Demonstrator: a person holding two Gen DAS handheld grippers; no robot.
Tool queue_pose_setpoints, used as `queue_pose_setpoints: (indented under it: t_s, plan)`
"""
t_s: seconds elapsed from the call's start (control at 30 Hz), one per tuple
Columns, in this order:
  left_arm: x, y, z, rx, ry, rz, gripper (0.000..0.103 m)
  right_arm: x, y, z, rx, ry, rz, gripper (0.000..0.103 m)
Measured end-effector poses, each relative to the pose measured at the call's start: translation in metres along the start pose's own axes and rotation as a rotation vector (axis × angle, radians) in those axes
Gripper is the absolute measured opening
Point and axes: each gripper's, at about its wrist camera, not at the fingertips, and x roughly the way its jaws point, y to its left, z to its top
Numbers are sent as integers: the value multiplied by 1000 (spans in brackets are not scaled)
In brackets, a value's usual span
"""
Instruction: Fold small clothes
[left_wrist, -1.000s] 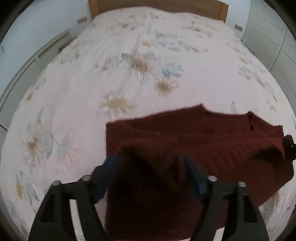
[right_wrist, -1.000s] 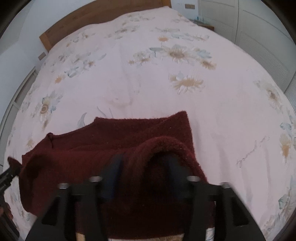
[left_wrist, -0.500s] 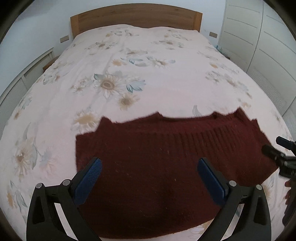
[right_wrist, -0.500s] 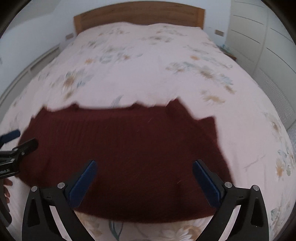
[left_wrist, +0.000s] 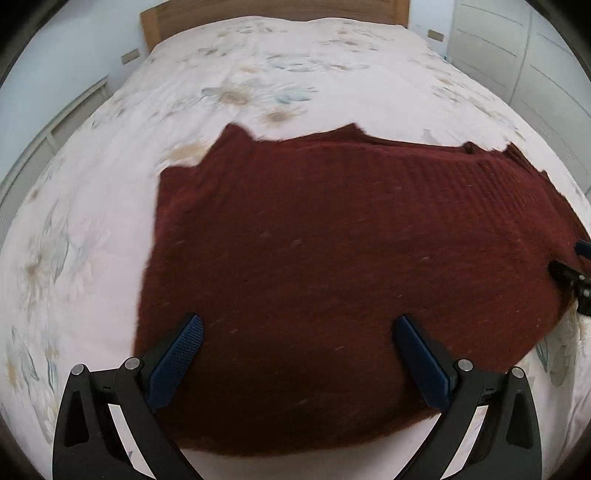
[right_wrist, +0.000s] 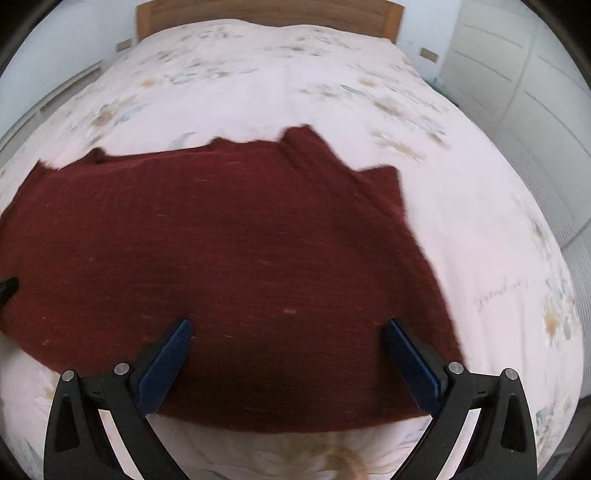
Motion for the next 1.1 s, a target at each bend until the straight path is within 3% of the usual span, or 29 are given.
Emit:
queue_pose_setpoints:
  t_s: [0.3, 0.67, 0.77, 0.93, 1.1]
  plan:
    - [3, 12, -9, -44, -8, -17, 102, 2, -10, -10, 41, 10, 36, 103]
    - [-17, 27, 3, -77, 61, -83, 102, -43, -10, -6, 43, -7, 50, 103]
    - [-31, 40, 8, -115, 56, -111, 102, -62, -12, -7, 60, -37, 70, 103]
    - [-45, 69, 11, -163, 38, -55, 102, -76, -16, -7, 81, -61, 86, 103]
    - [-27, 102, 6, -261, 106, -85, 102, -75, -19, -17, 77, -35, 70, 103]
